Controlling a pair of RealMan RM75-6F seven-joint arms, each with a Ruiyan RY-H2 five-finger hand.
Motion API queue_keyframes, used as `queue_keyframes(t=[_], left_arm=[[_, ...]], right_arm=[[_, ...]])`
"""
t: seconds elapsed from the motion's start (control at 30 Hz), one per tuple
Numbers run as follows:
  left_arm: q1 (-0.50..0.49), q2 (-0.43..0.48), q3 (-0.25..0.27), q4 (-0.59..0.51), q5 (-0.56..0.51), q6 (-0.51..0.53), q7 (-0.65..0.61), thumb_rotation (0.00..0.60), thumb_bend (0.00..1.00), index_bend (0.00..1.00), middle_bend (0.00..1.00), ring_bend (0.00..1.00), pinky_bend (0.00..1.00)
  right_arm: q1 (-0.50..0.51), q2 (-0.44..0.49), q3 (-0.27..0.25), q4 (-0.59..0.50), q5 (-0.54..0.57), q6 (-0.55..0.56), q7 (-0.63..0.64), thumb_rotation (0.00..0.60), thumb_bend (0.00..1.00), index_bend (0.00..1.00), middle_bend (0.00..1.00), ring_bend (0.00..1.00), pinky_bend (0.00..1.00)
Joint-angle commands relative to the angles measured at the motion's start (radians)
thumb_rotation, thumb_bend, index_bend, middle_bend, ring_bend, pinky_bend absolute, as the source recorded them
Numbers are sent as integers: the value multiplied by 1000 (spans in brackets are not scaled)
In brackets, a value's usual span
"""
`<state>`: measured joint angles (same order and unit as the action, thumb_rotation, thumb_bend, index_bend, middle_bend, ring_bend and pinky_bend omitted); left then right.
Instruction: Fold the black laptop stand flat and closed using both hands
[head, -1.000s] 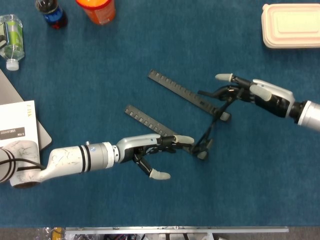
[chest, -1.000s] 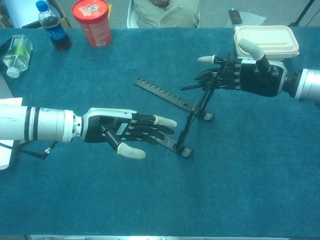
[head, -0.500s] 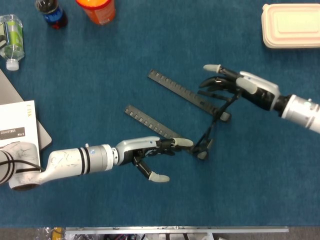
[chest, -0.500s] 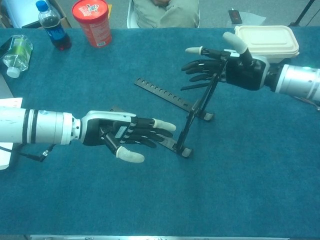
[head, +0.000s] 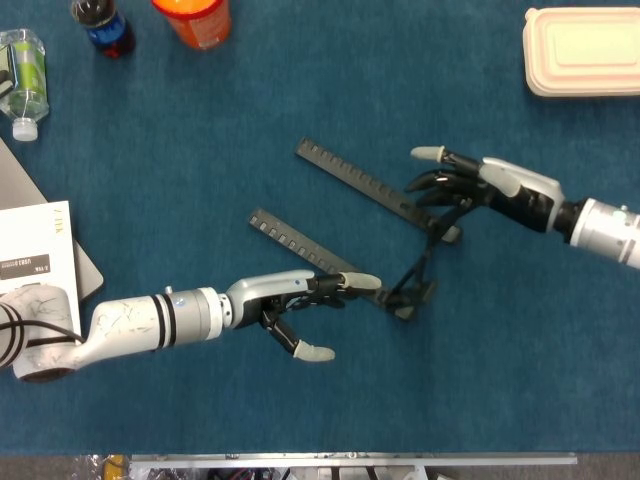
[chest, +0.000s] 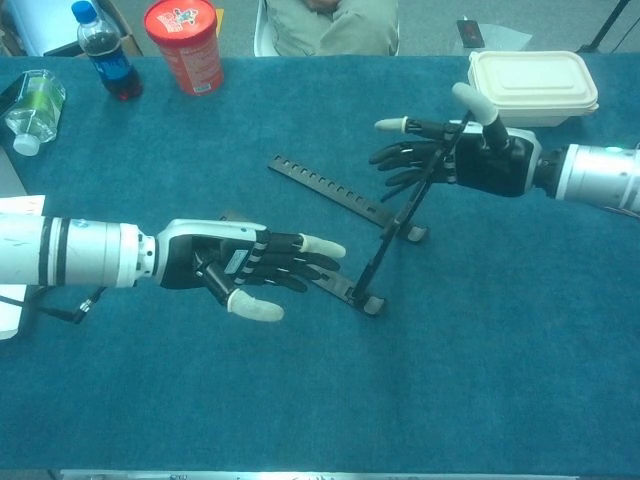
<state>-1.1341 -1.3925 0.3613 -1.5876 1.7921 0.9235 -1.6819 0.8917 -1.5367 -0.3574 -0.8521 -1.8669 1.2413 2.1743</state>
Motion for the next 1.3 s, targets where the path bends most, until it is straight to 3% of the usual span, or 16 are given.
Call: queue_keyframes(t=[0.03, 1.03, 1.17, 1.3], left_arm=[[-1, -2, -2, 3, 0, -1, -2, 600, 284, 0, 23, 0, 14], [-7, -4, -1, 19, 5, -6, -16, 600, 284, 0, 23, 0, 14], [-9, -1, -3, 21, 5, -7, -13, 600, 284, 0, 23, 0, 13], [-9, 16, -10, 18, -3, -7, 26, 600, 284, 0, 23, 0, 13]], right_arm=[[-5, 13, -9, -17, -4, 9, -2, 137, 120, 0, 221, 115, 174], [-37, 89, -40, -107, 1, 32, -17, 142, 120, 0, 189, 115, 263], [-43, 94, -18, -117, 22, 31, -57, 138, 120, 0, 188, 115, 272], [-45, 113, 13, -149, 43, 38, -127, 141, 121, 0, 188, 111, 206]])
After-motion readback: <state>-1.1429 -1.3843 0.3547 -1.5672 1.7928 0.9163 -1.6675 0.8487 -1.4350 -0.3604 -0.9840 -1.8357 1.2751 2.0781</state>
